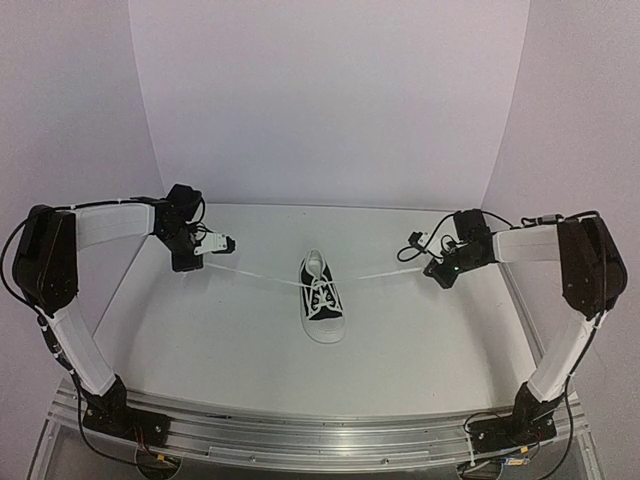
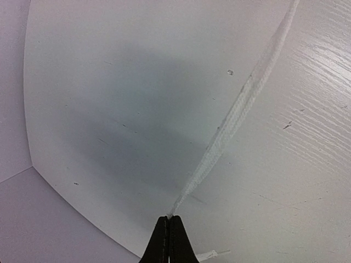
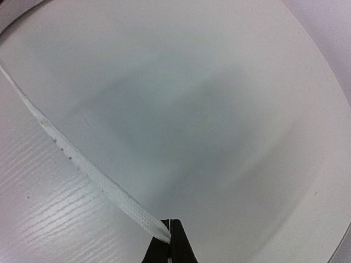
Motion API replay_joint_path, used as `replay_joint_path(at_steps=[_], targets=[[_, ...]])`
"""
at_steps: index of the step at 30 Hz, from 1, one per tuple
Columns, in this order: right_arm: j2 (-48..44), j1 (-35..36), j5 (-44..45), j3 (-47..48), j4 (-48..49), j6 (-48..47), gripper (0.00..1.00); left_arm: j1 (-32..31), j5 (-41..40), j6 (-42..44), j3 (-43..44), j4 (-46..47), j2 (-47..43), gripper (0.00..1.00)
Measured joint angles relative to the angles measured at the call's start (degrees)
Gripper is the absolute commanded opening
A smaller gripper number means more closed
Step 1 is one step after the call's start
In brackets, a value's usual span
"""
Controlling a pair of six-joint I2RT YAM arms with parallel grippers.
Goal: Tie the shoes
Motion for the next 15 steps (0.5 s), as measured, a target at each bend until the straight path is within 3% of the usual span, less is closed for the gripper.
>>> replay_joint_path(at_steps=[10, 15], targets=[[-8.12, -10.45, -0.16, -1.17, -3.83, 1.15, 0.0, -0.02, 0.24, 1.21, -1.29, 0.28, -0.07, 0.0], [-8.95, -10.86, -1.59, -1.47, -5.19, 1.42, 0.0, -0.02, 0.56, 1.83, -1.35, 0.35, -0.07, 0.0]])
